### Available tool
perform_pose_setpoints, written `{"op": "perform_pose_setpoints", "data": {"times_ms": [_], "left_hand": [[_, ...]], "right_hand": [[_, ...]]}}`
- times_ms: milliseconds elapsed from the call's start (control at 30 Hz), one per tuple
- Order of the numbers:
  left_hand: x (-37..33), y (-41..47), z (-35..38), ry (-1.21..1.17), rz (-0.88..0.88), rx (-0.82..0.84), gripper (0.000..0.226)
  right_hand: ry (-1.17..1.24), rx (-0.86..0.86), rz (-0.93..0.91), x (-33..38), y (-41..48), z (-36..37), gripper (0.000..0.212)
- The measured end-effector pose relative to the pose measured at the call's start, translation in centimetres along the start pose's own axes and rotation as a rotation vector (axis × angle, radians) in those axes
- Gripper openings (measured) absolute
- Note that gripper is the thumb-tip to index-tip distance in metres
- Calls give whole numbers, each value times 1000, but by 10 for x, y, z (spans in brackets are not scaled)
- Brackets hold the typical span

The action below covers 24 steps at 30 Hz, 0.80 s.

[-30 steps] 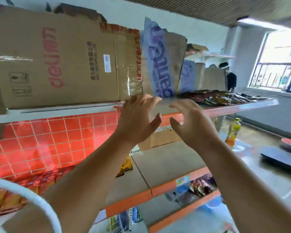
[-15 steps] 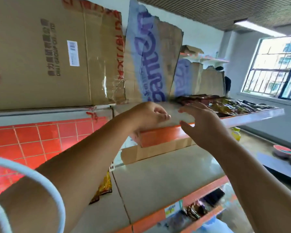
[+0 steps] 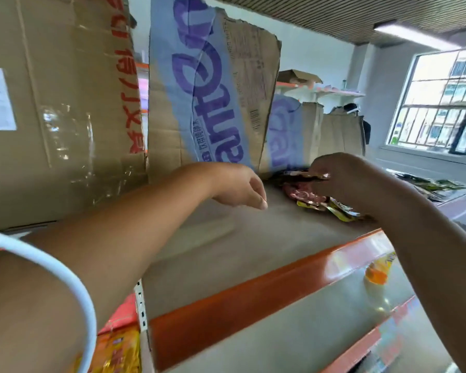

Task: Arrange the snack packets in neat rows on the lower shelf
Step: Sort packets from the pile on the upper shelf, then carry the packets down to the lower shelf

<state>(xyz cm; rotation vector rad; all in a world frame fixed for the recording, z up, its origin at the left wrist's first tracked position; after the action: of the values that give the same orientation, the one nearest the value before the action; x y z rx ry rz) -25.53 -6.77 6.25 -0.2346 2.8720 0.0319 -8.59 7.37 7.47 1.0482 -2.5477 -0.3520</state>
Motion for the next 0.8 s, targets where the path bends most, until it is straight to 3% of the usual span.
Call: {"op": "perform_pose_setpoints", "data": {"times_ms": [333, 433, 600, 800], "left_hand": [[-50, 56, -21, 218, -111, 21, 27], [-59, 77, -13, 145, -262, 42, 27], [-57, 111, 21, -166, -606, 336, 39], [-49, 114, 31, -70, -498, 193, 38]], "right_hand": [[-210, 256, -230, -27, 60, 1, 30], [-191, 302, -340, -33, 79, 6, 36], [-181, 395, -505, -31, 107, 16, 40], [-298, 529, -667, -21, 124, 36, 44]]}}
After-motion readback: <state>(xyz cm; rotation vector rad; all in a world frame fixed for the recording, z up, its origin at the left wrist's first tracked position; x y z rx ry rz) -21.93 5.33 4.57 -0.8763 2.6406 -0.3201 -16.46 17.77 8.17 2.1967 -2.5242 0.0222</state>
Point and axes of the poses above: each hand's wrist, its own y-axis towards the middle knuckle, its own z-axis out of the palm, x = y × z, the point moved 3 cm from there along y, towards the middle knuckle, and after that the axes turned 8 degrees about z, right-handed, at the moved point
